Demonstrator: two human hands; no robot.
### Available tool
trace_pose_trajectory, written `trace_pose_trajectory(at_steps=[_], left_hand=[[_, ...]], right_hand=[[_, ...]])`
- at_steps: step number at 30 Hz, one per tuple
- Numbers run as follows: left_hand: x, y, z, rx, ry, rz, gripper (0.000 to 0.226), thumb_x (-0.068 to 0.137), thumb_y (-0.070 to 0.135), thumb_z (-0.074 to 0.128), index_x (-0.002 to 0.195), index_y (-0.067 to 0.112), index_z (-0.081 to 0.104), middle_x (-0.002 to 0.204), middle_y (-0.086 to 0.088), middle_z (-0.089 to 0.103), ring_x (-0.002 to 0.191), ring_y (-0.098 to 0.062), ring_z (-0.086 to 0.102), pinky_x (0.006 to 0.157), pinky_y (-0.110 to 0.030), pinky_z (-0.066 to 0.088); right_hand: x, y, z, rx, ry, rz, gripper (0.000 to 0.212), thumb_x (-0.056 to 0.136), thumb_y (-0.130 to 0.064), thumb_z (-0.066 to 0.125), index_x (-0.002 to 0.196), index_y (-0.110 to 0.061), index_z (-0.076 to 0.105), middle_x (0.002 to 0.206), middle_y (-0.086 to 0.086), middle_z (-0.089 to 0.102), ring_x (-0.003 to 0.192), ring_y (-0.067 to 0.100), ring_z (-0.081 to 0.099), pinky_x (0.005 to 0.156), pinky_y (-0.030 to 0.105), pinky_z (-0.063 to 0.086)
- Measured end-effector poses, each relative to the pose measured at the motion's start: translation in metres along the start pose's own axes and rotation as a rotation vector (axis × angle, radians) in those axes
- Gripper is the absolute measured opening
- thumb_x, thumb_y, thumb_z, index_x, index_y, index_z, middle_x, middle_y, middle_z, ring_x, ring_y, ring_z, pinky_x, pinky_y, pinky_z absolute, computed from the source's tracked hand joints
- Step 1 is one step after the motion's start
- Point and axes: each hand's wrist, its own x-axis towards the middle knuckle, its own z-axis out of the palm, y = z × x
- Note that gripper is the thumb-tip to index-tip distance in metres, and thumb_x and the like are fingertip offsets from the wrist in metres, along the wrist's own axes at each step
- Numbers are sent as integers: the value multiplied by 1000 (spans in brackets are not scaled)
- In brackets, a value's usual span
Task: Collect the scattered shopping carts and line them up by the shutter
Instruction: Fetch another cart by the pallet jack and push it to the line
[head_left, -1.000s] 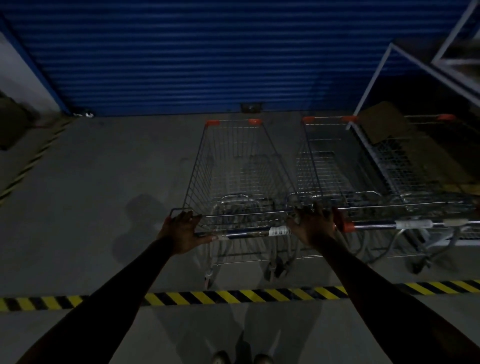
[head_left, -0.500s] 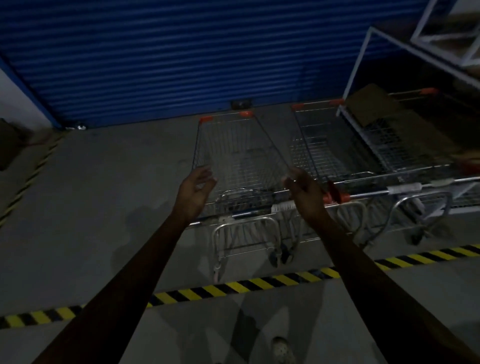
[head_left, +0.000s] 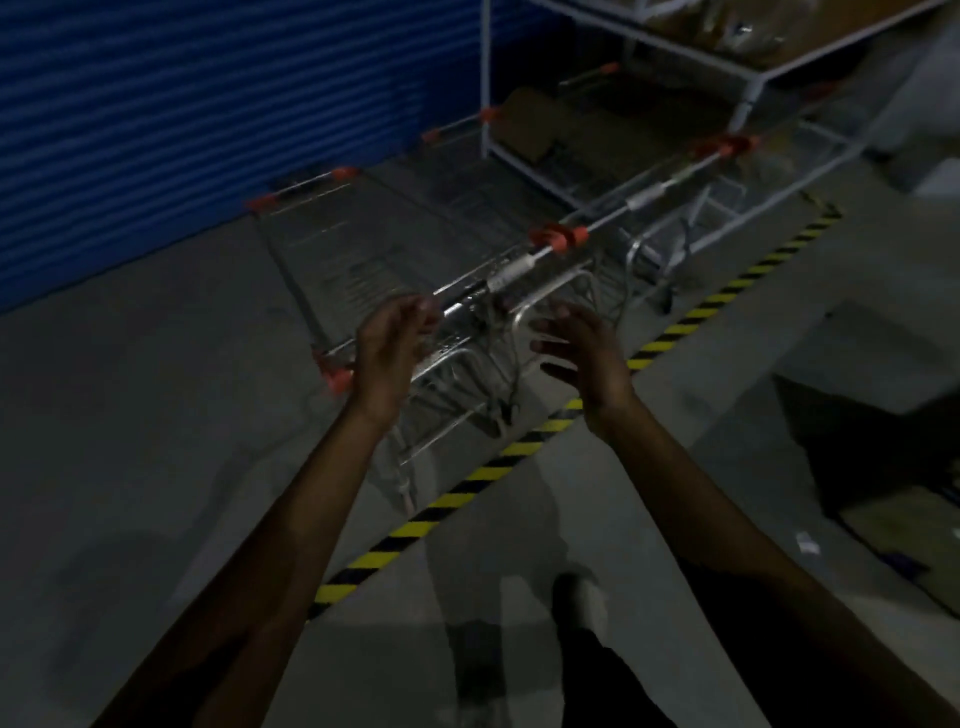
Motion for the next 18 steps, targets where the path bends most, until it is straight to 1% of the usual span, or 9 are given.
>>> trace_pose_trajectory(at_steps=[2, 5, 8, 10, 12, 13, 15, 17, 18], left_hand=[[-14, 4, 22, 31, -93, -14, 20, 84, 39, 64, 93, 21, 69, 98, -13, 70, 93, -25, 64, 76, -32, 49], [-45, 8, 75, 24, -251, 8, 21, 85, 41, 61, 90, 22, 71, 89, -1, 73, 89, -22, 65, 73, -31, 48], [-88, 10, 137, 62, -456, 30, 24, 87, 41, 53, 93, 23, 68, 91, -2, 71, 87, -16, 65, 68, -22, 49], [-124, 13, 178, 56, -563, 12, 24, 90, 40, 53, 93, 20, 66, 90, -3, 69, 83, -12, 66, 69, -24, 50], [-165, 15, 218, 13, -676, -13, 23, 95, 36, 54, 94, 16, 65, 88, -4, 68, 77, -8, 66, 68, -25, 49], [-189, 14, 237, 16, -737, -11, 25, 93, 37, 54, 96, 15, 65, 88, -4, 69, 78, -8, 66, 68, -24, 48], [-244, 10, 273, 30, -862, -6, 30, 88, 41, 53, 98, 15, 65, 90, -4, 70, 84, -14, 65, 67, -22, 48], [-309, 5, 305, 18, -996, -17, 28, 88, 41, 53, 96, 17, 66, 92, -7, 70, 85, -17, 65, 66, -22, 48], [-344, 2, 319, 12, -1053, -18, 25, 91, 39, 55, 96, 18, 66, 94, -9, 70, 86, -19, 65, 66, -23, 49]], right_hand=[[-32, -6, -21, -7, 86, -28, 14, 104, -33, 52, 105, -29, 66, 102, -2, 73, 87, 16, 68, 77, 32, 53], [-82, -16, -63, -16, 241, -88, 19, 99, -39, 58, 110, -25, 67, 112, 4, 73, 92, 19, 69, 75, 32, 52], [-140, -25, -115, -13, 417, -123, 27, 94, -44, 60, 114, -26, 66, 114, 2, 74, 100, 22, 71, 77, 31, 53], [-186, -30, -152, -6, 529, -150, 22, 98, -42, 58, 111, -27, 67, 112, 1, 74, 100, 21, 71, 81, 33, 53], [-239, -31, -187, 23, 660, -176, 22, 99, -41, 57, 113, -26, 66, 113, 2, 74, 95, 18, 72, 81, 35, 52], [-267, -29, -205, 34, 724, -187, 25, 98, -44, 58, 114, -26, 65, 113, 3, 74, 93, 18, 72, 79, 34, 51], [-330, -24, -238, 59, 847, -206, 31, 95, -46, 58, 117, -26, 64, 112, 4, 74, 91, 18, 71, 76, 32, 51], [-400, -16, -266, 85, 963, -237, 31, 94, -44, 59, 118, -24, 65, 109, 3, 75, 91, 19, 70, 75, 32, 51], [-436, -11, -279, 94, 1006, -252, 33, 91, -46, 59, 115, -25, 65, 107, 2, 75, 90, 19, 70, 75, 32, 51]])
